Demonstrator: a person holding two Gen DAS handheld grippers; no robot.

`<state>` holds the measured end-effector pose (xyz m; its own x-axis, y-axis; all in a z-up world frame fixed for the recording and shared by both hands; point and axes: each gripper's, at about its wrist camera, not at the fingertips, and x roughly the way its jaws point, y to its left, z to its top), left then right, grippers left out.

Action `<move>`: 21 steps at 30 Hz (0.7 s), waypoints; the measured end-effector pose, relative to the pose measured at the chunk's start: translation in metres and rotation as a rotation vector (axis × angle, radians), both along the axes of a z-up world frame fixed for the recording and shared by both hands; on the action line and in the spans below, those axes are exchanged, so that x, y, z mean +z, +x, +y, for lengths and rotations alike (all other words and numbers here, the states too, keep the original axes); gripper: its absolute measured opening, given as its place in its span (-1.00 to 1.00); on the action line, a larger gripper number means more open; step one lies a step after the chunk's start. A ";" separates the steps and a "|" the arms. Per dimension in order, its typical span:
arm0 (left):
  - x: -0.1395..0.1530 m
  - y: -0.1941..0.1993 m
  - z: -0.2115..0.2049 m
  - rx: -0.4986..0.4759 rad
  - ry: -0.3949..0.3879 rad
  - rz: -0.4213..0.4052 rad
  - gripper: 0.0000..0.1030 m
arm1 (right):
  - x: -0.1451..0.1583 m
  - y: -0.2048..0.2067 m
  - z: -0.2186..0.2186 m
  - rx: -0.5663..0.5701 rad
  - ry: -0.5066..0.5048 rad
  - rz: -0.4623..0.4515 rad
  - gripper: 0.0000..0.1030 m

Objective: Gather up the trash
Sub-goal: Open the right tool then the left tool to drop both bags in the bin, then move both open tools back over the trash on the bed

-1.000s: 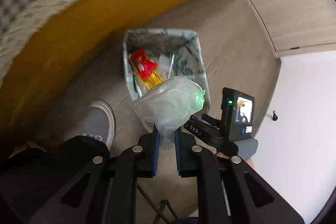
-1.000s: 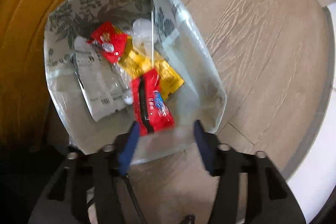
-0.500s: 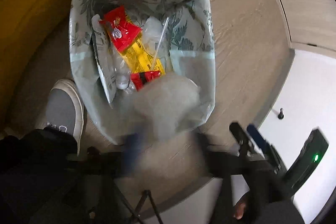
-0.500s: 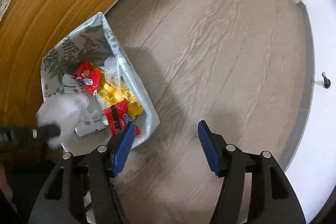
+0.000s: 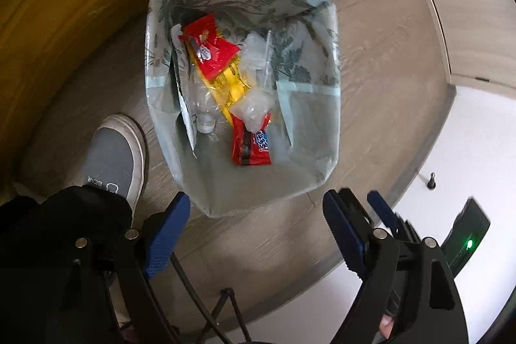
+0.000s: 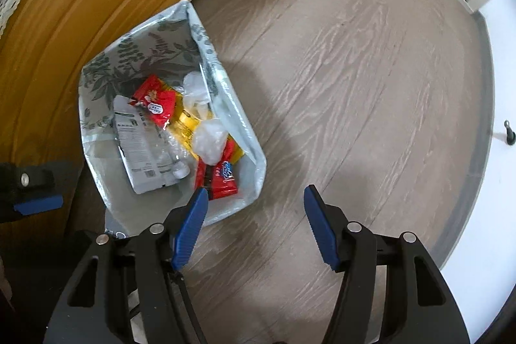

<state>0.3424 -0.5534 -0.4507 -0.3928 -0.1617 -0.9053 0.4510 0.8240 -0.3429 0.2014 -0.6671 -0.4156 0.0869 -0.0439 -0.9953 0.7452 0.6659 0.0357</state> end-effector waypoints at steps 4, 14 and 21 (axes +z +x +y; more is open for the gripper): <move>0.008 -0.002 0.005 -0.009 -0.011 -0.015 0.58 | 0.001 0.001 0.003 0.009 -0.001 0.015 0.16; 0.087 0.017 0.034 0.038 -0.104 -0.242 0.58 | 0.052 0.008 0.011 0.047 -0.126 0.013 0.16; 0.198 0.053 0.087 0.116 -0.321 -0.428 0.58 | 0.127 0.041 0.012 0.063 -0.243 -0.094 0.16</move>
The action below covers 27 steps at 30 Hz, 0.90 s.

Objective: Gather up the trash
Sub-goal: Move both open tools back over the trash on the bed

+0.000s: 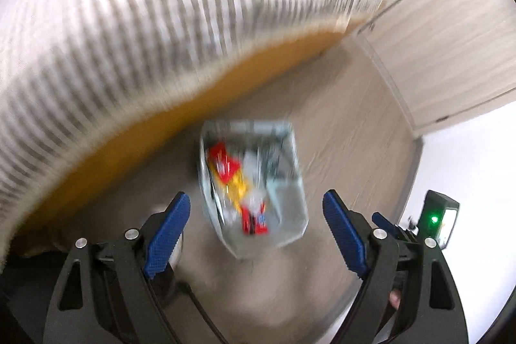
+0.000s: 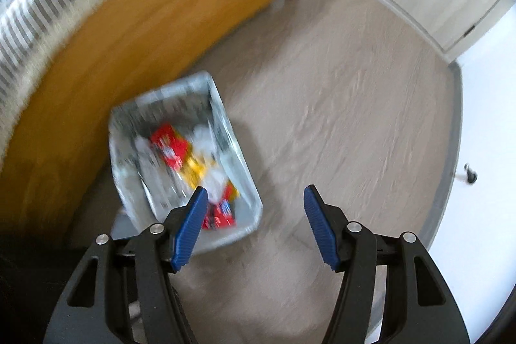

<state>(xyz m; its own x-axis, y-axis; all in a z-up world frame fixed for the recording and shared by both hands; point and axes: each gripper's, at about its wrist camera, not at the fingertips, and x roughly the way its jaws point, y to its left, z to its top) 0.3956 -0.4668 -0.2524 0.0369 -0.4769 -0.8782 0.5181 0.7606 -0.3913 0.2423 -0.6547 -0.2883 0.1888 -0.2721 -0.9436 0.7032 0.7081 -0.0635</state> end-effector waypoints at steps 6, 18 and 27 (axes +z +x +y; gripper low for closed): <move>0.079 0.050 0.074 0.106 -0.113 -0.176 0.58 | 0.073 0.072 0.027 0.115 -0.064 -0.144 0.16; 0.102 0.172 0.205 0.375 -0.007 -0.369 0.58 | 0.133 0.245 0.118 0.426 -0.058 -0.302 0.16; 0.069 0.273 0.278 0.490 0.104 -0.428 0.58 | 0.155 0.356 0.164 0.603 0.017 -0.426 0.16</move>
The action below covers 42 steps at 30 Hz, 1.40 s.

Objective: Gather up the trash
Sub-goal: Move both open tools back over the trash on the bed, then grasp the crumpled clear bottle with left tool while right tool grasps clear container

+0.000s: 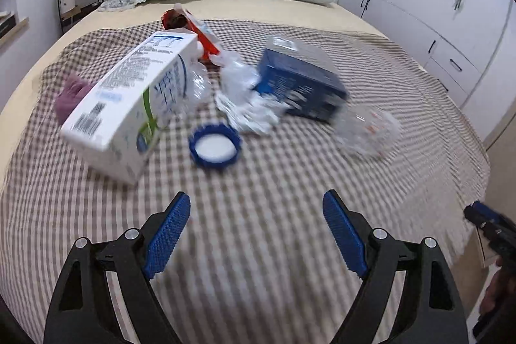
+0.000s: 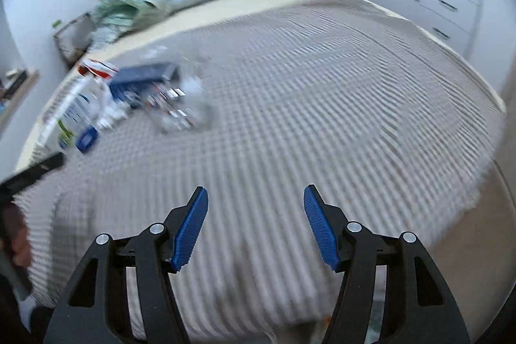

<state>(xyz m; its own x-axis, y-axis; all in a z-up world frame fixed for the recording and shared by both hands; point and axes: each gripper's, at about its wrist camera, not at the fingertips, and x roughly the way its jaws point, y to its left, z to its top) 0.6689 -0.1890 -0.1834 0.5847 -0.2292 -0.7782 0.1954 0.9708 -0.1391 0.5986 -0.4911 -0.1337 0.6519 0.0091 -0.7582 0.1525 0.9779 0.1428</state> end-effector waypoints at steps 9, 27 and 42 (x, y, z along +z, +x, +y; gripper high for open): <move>-0.008 0.098 0.027 0.066 0.024 0.063 0.27 | -0.006 0.094 0.022 0.126 0.055 -0.003 0.16; -0.002 0.111 0.045 0.022 -0.020 0.111 -0.61 | -0.002 0.120 0.038 0.281 0.325 -0.008 -0.69; 0.121 -0.061 0.044 -0.030 -0.088 -0.042 -0.61 | 0.075 -0.024 0.073 0.285 0.071 -0.089 -0.93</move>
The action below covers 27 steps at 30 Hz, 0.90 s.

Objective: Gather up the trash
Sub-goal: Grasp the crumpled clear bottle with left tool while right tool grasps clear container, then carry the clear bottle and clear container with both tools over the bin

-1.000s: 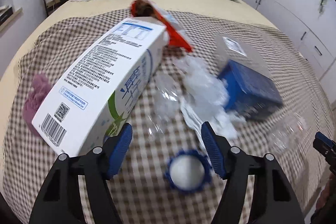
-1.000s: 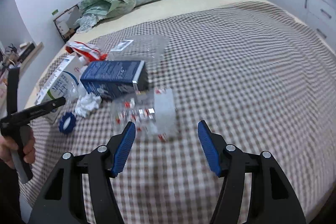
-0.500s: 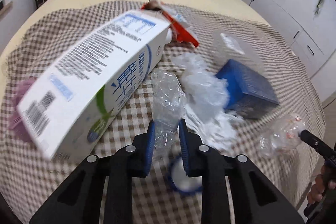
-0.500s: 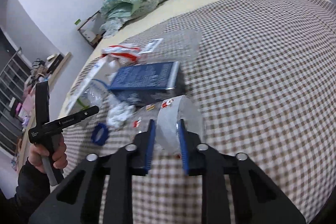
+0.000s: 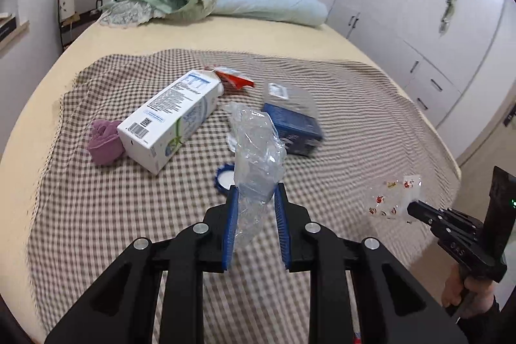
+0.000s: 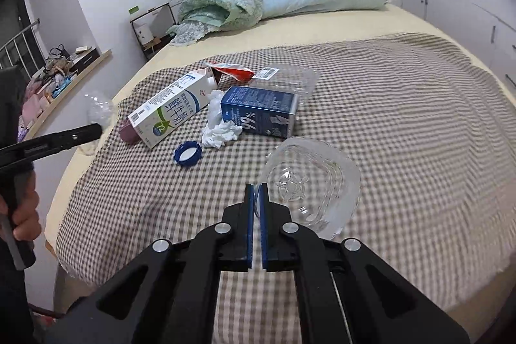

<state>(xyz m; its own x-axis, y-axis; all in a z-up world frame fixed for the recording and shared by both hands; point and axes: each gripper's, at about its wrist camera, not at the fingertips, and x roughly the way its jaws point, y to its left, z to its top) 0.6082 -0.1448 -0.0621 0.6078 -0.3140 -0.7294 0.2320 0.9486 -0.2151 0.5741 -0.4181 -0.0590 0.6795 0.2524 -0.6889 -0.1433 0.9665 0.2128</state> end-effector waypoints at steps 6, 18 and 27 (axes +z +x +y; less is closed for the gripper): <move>0.001 -0.063 -0.027 -0.035 0.001 0.008 -0.61 | 0.006 -0.066 -0.043 -0.075 0.012 -0.019 -0.93; -0.073 -0.192 -0.187 -0.363 -0.024 0.161 -0.61 | -0.082 -0.221 -0.161 -0.285 0.053 0.148 -0.93; -0.173 -0.247 -0.260 -0.509 0.090 0.407 -0.61 | -0.238 -0.317 -0.229 -0.507 0.200 0.475 -0.93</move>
